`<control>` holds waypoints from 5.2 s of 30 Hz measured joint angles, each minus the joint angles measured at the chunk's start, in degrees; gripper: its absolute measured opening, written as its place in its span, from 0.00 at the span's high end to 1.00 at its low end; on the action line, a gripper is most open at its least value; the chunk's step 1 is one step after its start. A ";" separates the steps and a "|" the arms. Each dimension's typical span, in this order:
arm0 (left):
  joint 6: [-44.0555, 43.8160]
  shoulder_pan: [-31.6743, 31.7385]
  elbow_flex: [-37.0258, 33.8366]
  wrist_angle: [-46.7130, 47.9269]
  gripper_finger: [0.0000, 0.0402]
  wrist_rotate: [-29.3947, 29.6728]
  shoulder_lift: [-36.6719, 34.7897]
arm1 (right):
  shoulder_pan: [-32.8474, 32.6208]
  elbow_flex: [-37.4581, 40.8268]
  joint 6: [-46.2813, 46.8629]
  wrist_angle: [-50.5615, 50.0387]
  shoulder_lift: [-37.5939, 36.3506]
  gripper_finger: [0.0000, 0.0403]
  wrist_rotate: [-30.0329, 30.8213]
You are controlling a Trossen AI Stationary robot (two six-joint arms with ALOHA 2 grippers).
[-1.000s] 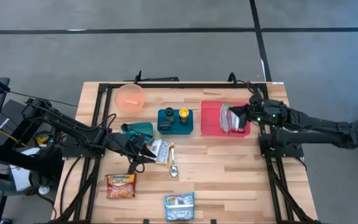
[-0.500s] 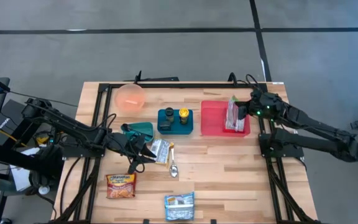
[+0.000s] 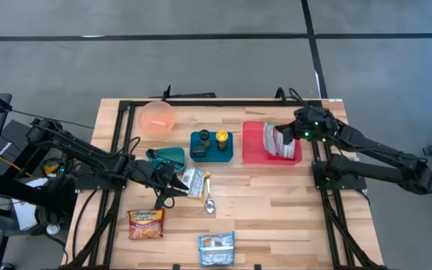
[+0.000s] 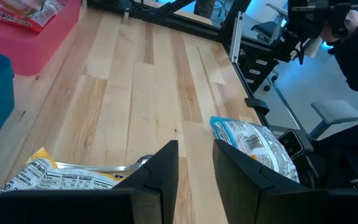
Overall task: Pick & Place Food Item
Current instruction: Put the green noodle pack into the pink bin, then put the dark red noodle pack into the pink bin
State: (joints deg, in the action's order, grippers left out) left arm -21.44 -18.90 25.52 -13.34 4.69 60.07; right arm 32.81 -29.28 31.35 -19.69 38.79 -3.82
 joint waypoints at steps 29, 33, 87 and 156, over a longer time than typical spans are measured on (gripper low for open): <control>0.01 0.00 0.00 0.00 0.76 0.00 0.00 | 15.01 0.00 0.16 -17.03 -0.13 1.00 1.05; 0.13 0.00 0.00 0.00 0.76 0.00 0.00 | 17.16 0.00 0.14 -20.16 -0.13 1.00 1.16; 0.06 0.00 0.00 0.24 0.76 0.00 0.00 | 19.24 -0.02 0.58 -21.43 -6.31 0.73 9.65; -38.47 -7.05 -4.63 31.91 0.52 -8.71 0.00 | -13.31 0.00 2.13 -12.61 -21.18 0.73 13.16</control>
State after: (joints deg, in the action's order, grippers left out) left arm -59.91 -25.95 20.88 18.57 -4.02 60.07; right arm 19.51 -29.28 33.47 -32.30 17.61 9.34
